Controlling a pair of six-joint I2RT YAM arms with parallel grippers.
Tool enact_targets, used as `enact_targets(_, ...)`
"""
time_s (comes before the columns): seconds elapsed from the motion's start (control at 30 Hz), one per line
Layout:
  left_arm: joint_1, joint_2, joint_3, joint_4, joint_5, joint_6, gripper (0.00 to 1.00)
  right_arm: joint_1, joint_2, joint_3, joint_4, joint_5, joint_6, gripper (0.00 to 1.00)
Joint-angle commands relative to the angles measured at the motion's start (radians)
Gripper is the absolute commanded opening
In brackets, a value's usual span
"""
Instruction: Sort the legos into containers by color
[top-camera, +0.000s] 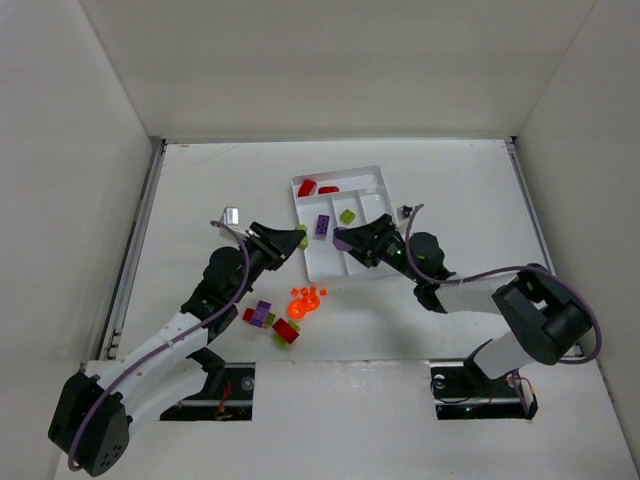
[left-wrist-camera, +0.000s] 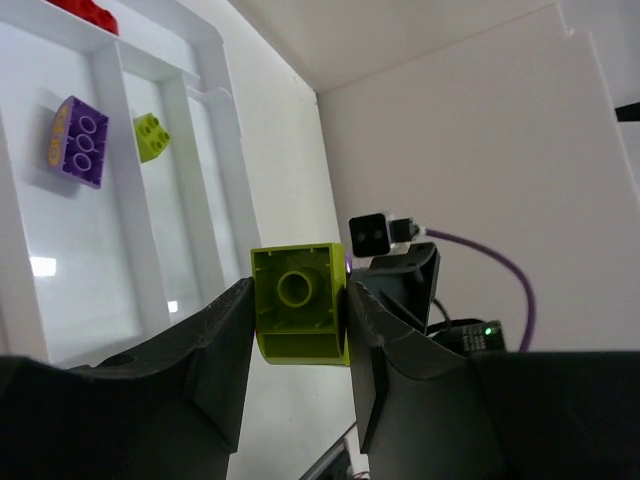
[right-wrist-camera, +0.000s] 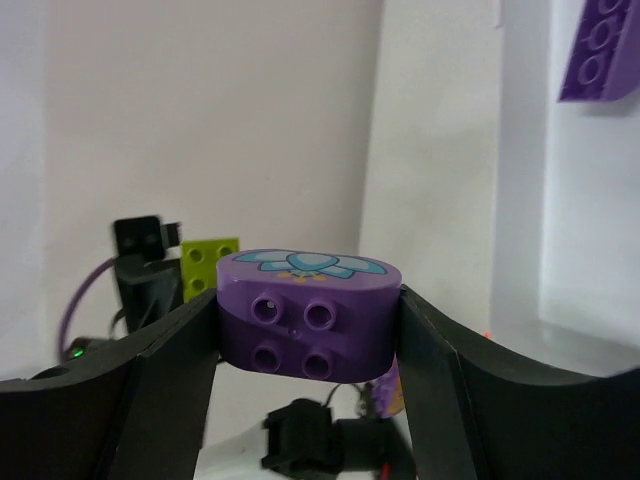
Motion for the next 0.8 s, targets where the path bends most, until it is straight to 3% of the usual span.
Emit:
enact_targets(0.0, -0.008, -0.01, 0.067, -0.031, -0.019, 0.082, 0.1, 0.05, -0.058, 0.13, -0.321, 0.113, -0.262, 0.51)
enact_targets(0.13, -0.013, 0.007, 0.11, -0.097, -0.042, 0.136, 0.11, 0.128, -0.048, 0.306, -0.676, 0.323, -0.502, 0.52)
enact_targets(0.27, -0.017, 0.009, 0.121, -0.131, -0.073, 0.165, 0.12, 0.184, 0.044, 0.443, -0.854, 0.422, -0.611, 0.53)
enact_targets(0.7, 0.018, 0.018, 0.13, -0.16, -0.078, 0.193, 0.13, 0.227, 0.22, 0.581, -0.916, 0.497, -0.63, 0.55)
enact_targets(0.77, 0.022, 0.021, 0.13, -0.167, -0.078, 0.194, 0.13, 0.227, 0.239, 0.598, -0.92, 0.496, -0.628, 0.59)
